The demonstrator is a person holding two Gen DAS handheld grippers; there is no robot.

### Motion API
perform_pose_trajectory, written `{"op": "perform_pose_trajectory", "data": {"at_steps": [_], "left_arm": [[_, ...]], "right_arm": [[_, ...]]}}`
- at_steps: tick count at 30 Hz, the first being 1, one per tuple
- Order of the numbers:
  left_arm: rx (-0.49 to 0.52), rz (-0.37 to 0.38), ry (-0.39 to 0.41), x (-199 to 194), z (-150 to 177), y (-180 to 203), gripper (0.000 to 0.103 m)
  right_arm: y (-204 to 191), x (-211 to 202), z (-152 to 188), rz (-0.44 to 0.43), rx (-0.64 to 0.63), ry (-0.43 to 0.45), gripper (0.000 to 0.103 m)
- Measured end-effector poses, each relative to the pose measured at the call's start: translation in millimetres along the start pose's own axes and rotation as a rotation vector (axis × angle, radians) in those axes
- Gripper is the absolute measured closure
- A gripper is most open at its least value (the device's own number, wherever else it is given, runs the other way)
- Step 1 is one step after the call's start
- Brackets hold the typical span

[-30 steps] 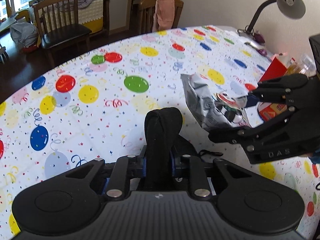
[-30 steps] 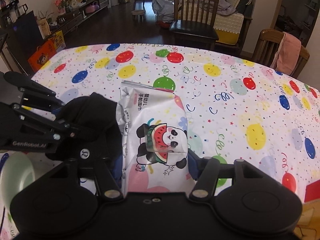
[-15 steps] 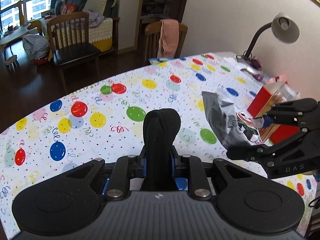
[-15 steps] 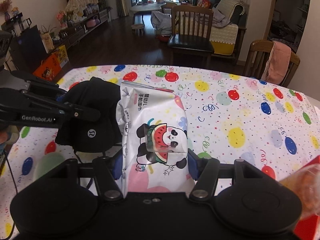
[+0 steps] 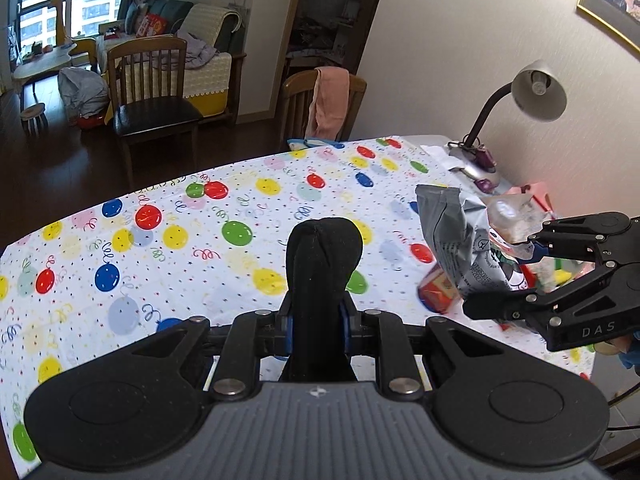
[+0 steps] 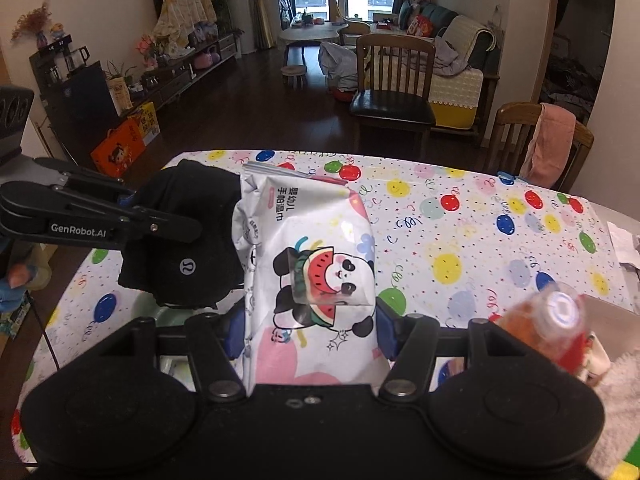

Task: Organize soft objects
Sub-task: 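Carry the black cap and panda wipe pack with both tools over the red box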

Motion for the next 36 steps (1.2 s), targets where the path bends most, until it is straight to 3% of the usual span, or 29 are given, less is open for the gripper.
{"op": "perform_pose_trajectory", "data": {"at_steps": [16,28,36], "left_arm": [[-0.013,-0.025,0.047,-40,-9,120,0.083],[0.04,0.025,0.069,-30,-31,225,0.083],[0.083,0.076,0.057,-3,-44,287,0.083]], "right_arm": [[68,-86,33,-0.038,0.05,0.053,0.043],[155,-139,62,0.018,0.086,0.073,0.043],[227,-160,86,0.084,0.149,0.077,0.043]]}}
Point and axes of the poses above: each gripper's, at about its wrist camera, not at the fingertips, and x roughly the way its jaws point, y to its right, z to its underside, the point moved 10 cm from there along x, roughly the way its jaws point, and after that the axes turned 5 degrees about x, right-handed, at the moved point
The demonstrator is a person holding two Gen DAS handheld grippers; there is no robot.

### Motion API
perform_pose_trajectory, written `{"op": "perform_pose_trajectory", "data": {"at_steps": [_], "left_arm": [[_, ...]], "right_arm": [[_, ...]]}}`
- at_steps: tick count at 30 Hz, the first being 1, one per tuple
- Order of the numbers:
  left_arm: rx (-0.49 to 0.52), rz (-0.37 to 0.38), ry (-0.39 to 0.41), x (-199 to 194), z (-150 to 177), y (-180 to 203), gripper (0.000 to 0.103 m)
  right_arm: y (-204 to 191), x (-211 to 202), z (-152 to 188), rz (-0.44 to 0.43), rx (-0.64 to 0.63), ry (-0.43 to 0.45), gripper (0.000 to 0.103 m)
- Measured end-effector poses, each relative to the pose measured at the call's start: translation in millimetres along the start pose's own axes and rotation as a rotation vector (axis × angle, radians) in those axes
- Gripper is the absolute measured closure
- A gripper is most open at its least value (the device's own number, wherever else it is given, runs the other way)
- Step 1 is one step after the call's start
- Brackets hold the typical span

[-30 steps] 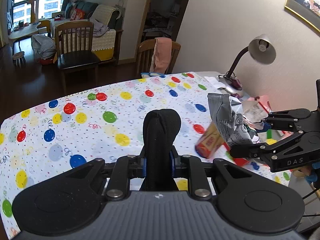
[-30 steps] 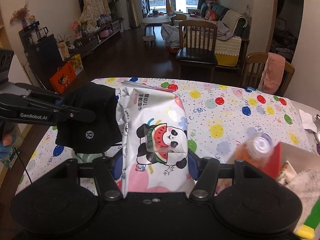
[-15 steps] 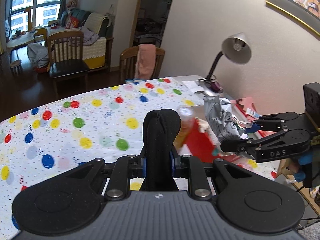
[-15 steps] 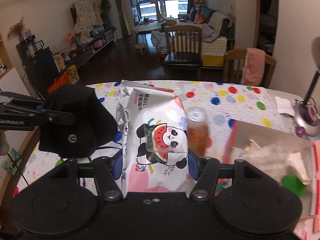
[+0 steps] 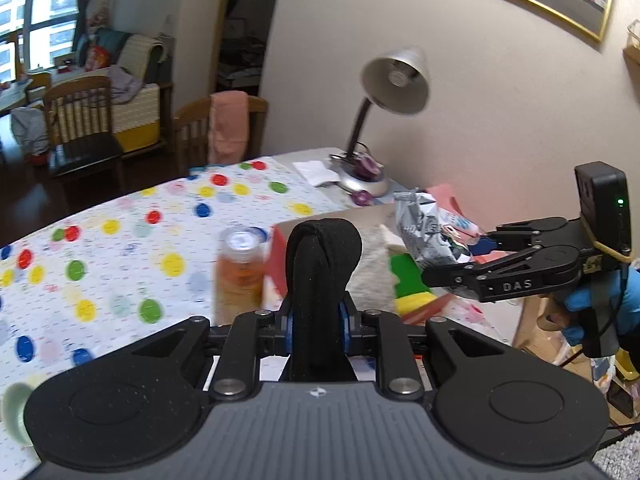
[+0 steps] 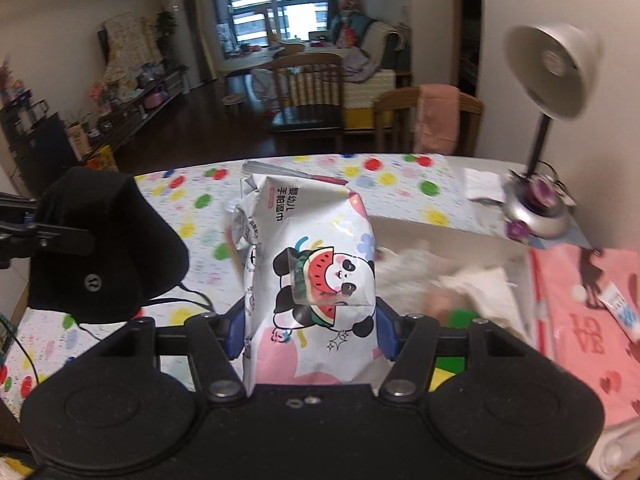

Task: Organize soft objects
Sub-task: 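Carry the black cap and panda wipe pack with both tools over the red box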

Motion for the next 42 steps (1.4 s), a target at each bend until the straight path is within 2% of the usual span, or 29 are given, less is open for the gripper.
{"op": "perform_pose_trajectory", "data": {"at_steps": [12,23,29,34,37,42], "left_arm": [[0.041,0.072,-0.002,74,-35,71,0.083],[0.025,0.162,-0.024,153,-65,113,0.083],[-0.001,0.172,-0.068,197,-73,115,0.083],[-0.031,0.158,-0.092,235,-75,106,0.083],[-0.033,0.119,-0.12,256,-72,97,0.083],[-0.097,0.113,-0.162,280,-66,80,0.083]], "right_arm": [[97,1,24,0.107,0.069,-0.025,0.043],[145,22,34,0.18,0.082,-0.072,0.043],[157,30,38,0.178,0.108,-0.085,0.043],[160,43,38,0.165,0.118,-0.093,0.043],[162,55,38,0.171,0.114,-0.098,0.043],[159,73,42,0.161,0.098,-0.126,0.042]]}}
Point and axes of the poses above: each gripper's, at about its wrist camera, not at the fingertips, and x roughly the way its jaws point, y to its right, z to its underside, the point moved 10 cm from there along x, roughly the way its jaws point, and after that the axes turned 5 degrees about x, right-handed, at the moved point
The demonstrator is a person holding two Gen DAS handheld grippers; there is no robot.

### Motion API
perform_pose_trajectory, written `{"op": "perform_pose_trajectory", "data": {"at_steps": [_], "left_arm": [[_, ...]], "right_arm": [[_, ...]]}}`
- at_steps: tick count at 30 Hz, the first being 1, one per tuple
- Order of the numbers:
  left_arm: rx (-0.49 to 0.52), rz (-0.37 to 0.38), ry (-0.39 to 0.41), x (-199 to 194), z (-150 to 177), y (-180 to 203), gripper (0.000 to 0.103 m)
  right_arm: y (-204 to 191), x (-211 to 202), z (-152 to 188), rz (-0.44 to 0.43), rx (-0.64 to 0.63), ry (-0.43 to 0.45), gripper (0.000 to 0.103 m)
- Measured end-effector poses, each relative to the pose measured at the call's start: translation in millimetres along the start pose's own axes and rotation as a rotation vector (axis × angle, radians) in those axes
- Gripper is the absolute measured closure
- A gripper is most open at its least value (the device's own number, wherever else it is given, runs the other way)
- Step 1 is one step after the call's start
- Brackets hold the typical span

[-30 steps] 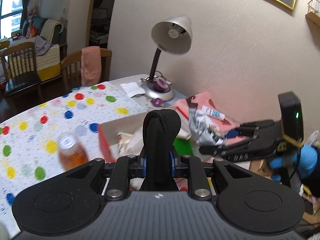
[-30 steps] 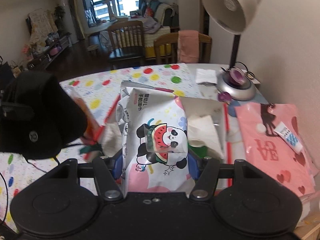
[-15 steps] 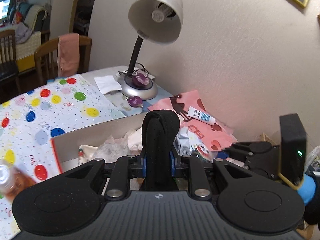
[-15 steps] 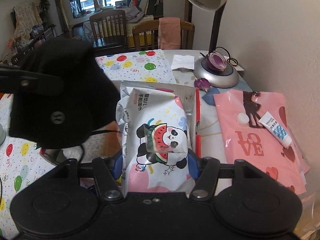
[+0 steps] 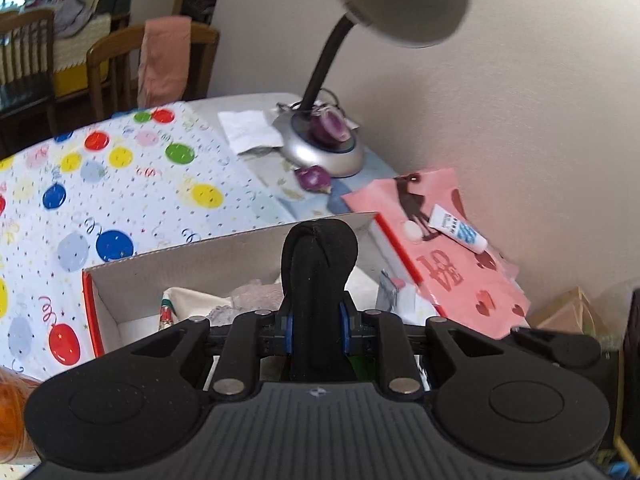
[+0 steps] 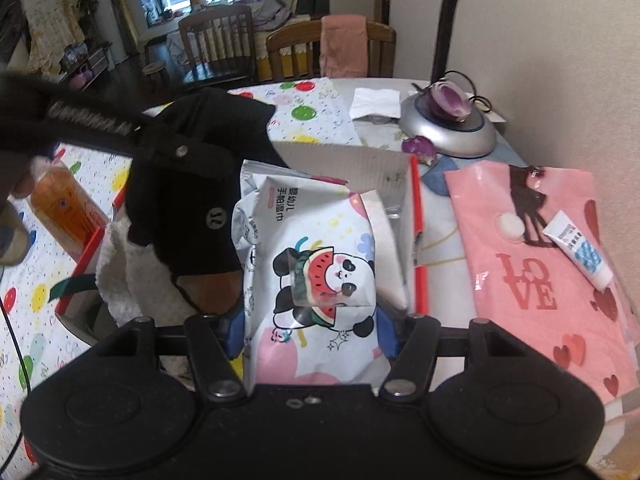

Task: Organize soft objects
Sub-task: 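Carry the black cap and panda wipe pack with both tools over the red box, then lower both tools into the box and open them to release cap and wipes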

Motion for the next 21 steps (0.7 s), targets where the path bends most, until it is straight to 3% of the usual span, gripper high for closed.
{"op": "perform_pose_trajectory", "data": {"at_steps": [4,13,21], "left_arm": [[-0.046,-0.013,-0.022,13,1,-15,0.083],[-0.034,-0.09,-0.066,29,16,-33,0.083],[0.002,-0.134,-0.072,30,24,-39,0.08]], "right_arm": [[-5,13,4,0.016,-0.03,-0.01,0.042],[-17,25,8,0.036,-0.082,-0.021,0.037],[-19,22,4,0.035,-0.082,0.003,0.023]]}}
Point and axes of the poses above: each gripper's, at about its wrist camera, not at the fingertips, and x roughly the way its jaws point, y to its right, z to its underside, the point moved 10 cm from there along x, roughly the way its jaws point, and after that the axes turned 5 degrees about x, right-handed, at the moved point
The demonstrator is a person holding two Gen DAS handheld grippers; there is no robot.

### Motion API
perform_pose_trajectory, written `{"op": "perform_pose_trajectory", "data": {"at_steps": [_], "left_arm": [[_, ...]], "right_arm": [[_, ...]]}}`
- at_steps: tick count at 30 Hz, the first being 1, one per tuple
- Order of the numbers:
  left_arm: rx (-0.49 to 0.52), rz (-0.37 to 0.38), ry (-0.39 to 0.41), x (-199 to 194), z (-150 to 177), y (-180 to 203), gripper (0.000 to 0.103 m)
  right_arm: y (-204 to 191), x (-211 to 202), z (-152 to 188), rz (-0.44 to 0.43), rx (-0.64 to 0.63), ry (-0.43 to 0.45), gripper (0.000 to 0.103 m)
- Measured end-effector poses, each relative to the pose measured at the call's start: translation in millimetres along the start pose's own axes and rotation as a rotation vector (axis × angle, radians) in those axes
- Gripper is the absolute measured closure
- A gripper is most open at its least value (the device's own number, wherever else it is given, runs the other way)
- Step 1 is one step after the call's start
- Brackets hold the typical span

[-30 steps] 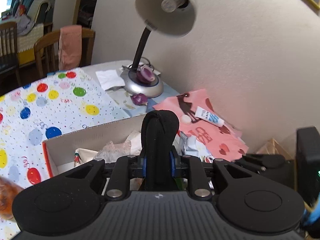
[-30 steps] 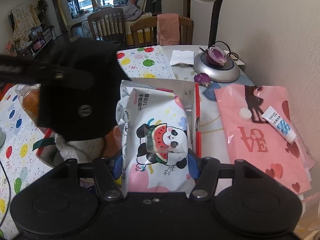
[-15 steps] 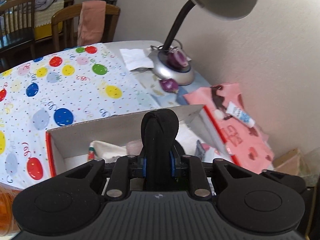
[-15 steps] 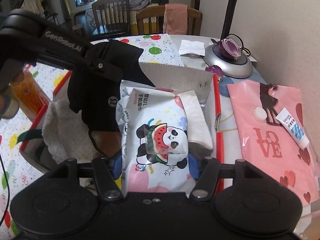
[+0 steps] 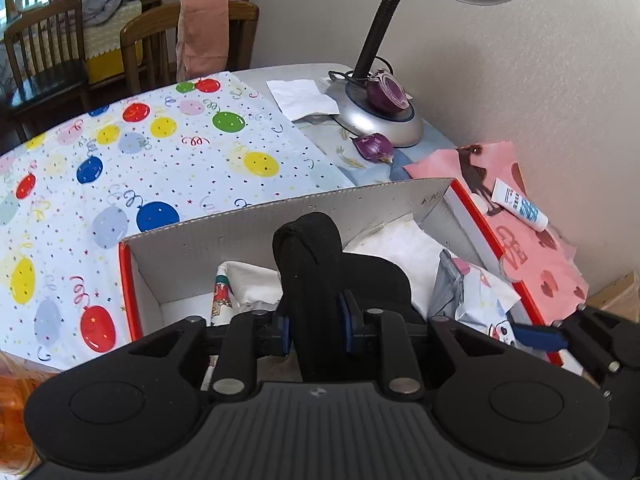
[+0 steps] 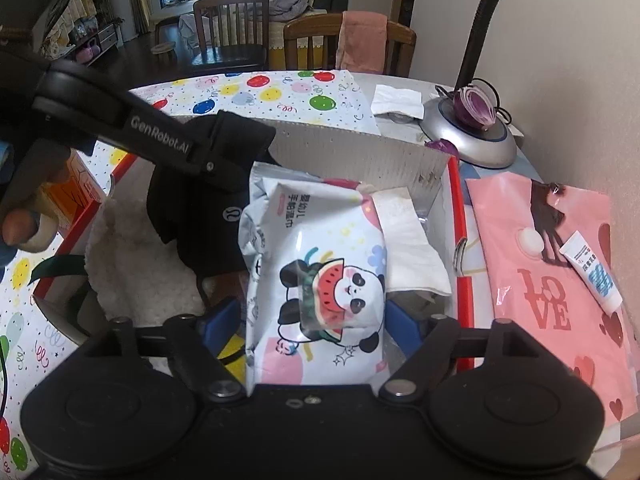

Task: Organize soft objects
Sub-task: 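Lower both tools into the box and open them to release cap and wipes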

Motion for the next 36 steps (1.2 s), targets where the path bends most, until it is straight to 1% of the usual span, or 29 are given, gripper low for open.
{"op": "perform_pose_trajectory", "data": {"at_steps": [4,5,7,8,9,10,15,16,18,24,30,36], "left_arm": [[0.021,-0.011,0.005,-3,1,2,0.078],[0.023,-0.011,0.005,-4,1,3,0.074],[0.029,-0.006,0.005,-5,1,4,0.056],[0.034,-0.002,0.009,-6,1,6,0.035],[0.042,-0.002,0.019,-8,2,7,0.028],[0.055,-0.008,0.033,-11,2,8,0.026],[0.094,-0.015,0.055,-22,4,17,0.026],[0.101,-0.012,0.063,-25,4,19,0.026],[0.113,-0.016,0.077,-32,5,21,0.026],[0.122,-0.005,0.123,-57,8,25,0.026],[0.137,-0.014,0.185,-95,12,28,0.026],[0.173,-0.007,0.241,-138,25,28,0.026]], "right_arm": [[2,-3,-3,-0.005,0.013,0.009,0.021],[2,-4,-3,-0.007,0.017,0.014,0.019],[3,-6,-5,-0.015,0.022,0.019,0.017],[3,-7,-5,-0.024,0.025,0.02,0.016],[3,-8,-6,-0.032,0.028,0.019,0.014],[4,-9,-6,-0.038,0.031,0.021,0.014],[6,-17,-10,-0.058,0.046,0.045,0.013],[6,-20,-11,-0.062,0.049,0.053,0.012],[8,-26,-13,-0.069,0.059,0.073,0.006],[6,-49,-19,-0.105,0.094,0.128,0.003],[-2,-76,-27,-0.128,0.105,0.194,0.001],[-21,-106,-32,-0.14,0.087,0.277,0.0]]}}
Point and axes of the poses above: each gripper's, at about its wrist camera, not at the fingertips, and x roughly the way its jaws point, y to its right, z to its underside, the point moved 10 cm from there along x, roughly the way its jaws point, and after that the axes turned 5 degrees about x, right-handed, at the moved point
